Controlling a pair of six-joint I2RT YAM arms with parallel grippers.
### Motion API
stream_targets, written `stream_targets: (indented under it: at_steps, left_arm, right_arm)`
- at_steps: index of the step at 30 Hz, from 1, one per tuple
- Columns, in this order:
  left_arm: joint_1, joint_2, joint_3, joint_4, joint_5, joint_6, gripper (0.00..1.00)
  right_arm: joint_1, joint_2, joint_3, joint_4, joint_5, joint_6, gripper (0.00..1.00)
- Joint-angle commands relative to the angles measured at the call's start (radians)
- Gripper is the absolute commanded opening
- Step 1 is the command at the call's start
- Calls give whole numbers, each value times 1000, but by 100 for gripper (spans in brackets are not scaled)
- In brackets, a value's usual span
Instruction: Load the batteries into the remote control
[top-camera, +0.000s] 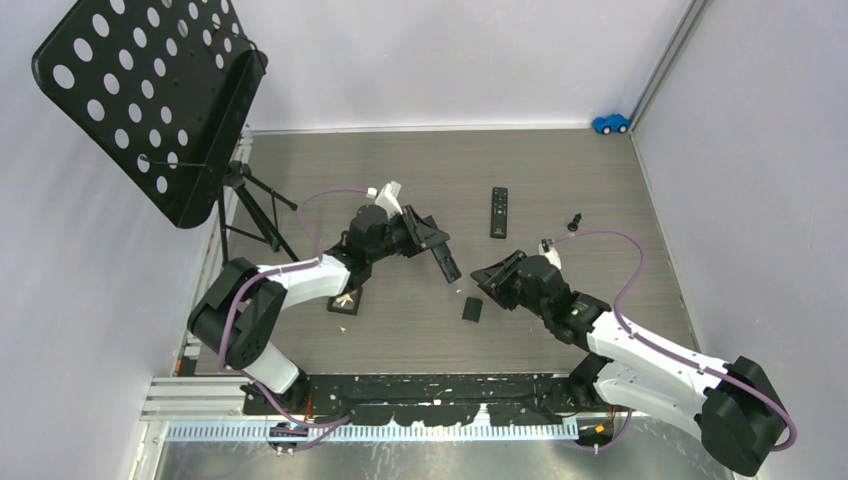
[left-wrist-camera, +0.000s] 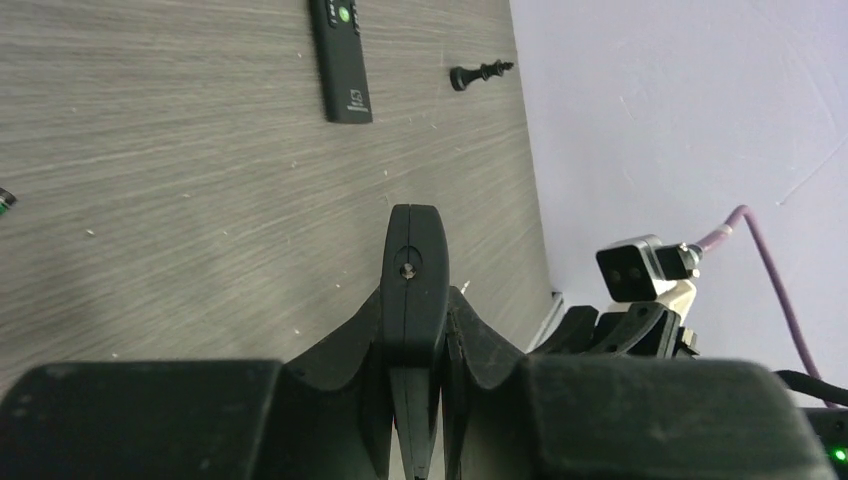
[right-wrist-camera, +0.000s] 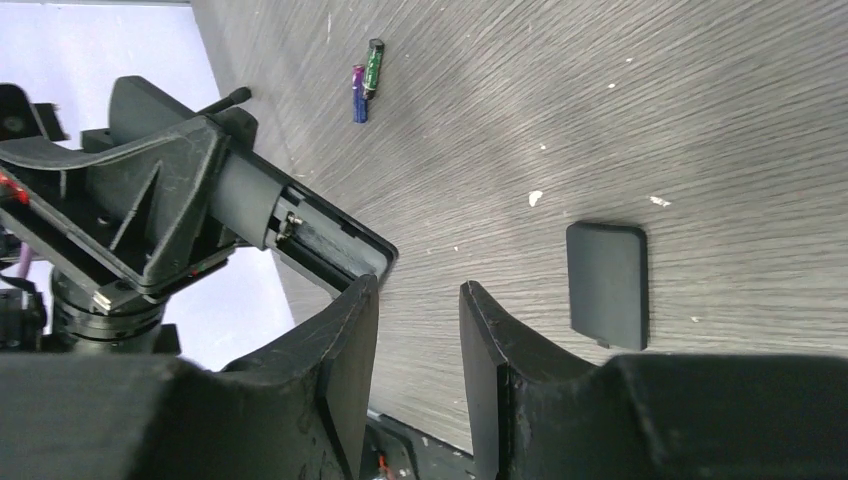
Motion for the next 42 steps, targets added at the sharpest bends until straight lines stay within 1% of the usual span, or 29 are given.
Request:
stream_targets:
  at_steps: [1, 3, 5, 7, 9, 11, 12, 13, 16, 18, 21, 23, 24, 27, 28, 29, 31, 33, 35, 37, 39, 42]
  left_arm:
    - [3, -24, 29, 34, -59, 110, 0]
    - [3, -46, 44, -16, -54, 156, 0]
    - [3, -69, 62, -62, -19, 210, 0]
    - [8, -85, 95, -121, 69, 265, 0]
    - [7, -102, 132, -181, 173, 307, 0]
    - [8, -121, 143, -191, 310, 314, 0]
    - [8, -129, 145, -183, 347, 303, 0]
    - [7, -136, 145, -166, 412, 286, 0]
    - [8, -155, 137, -78, 533, 208, 0]
    - [8, -170, 129, -24, 587, 159, 0]
    - [9, -195, 123, 28, 625, 100, 0]
    - [8, -211, 126, 30, 629, 74, 0]
    - [9, -218, 128, 30, 627, 64, 0]
    - [10, -239, 132, 35, 616, 33, 1]
    - [9, -245, 132, 37, 614, 29, 4]
    - [10, -255, 131, 41, 608, 25, 9]
    - [10, -273, 128, 45, 595, 23, 19]
    - [12, -291, 126, 46, 584, 18, 32]
    - [15, -314, 119, 59, 574, 3, 41]
    - [20, -338, 107, 84, 561, -19, 47]
    - [25, -357, 96, 109, 546, -45, 50]
    - [31, -378, 90, 125, 534, -61, 51]
  right_arm:
    - [-4, -26, 22, -37, 51, -103, 43]
    - [-4, -14, 61, -58, 23, -184, 49]
    - [-4, 2, 91, -29, -51, -294, 57]
    - [-4, 20, 142, 6, -176, -419, 64]
    - [-5, 34, 192, 18, -305, -525, 69]
    - [-4, 48, 231, 15, -403, -598, 71]
    - [-4, 55, 245, 10, -429, -621, 71]
    - [-4, 63, 256, 4, -444, -639, 72]
    - [-4, 94, 284, 13, -512, -663, 72]
    - [-4, 100, 295, 40, -548, -655, 72]
    - [-4, 83, 273, 141, -595, -624, 72]
    - [-4, 74, 248, 227, -649, -581, 70]
    - [-5, 73, 236, 271, -677, -558, 66]
    - [-4, 78, 199, 404, -744, -473, 45]
    - [-4, 79, 191, 445, -754, -449, 37]
    - [-4, 80, 178, 485, -759, -426, 30]
    - [-4, 75, 157, 567, -758, -387, 20]
    - [-5, 70, 150, 612, -758, -367, 13]
    - [-5, 67, 158, 615, -763, -366, 11]
    - [-4, 70, 170, 617, -777, -366, 9]
    - [-4, 75, 176, 620, -793, -365, 9]
    - [-4, 88, 184, 635, -816, -354, 8]
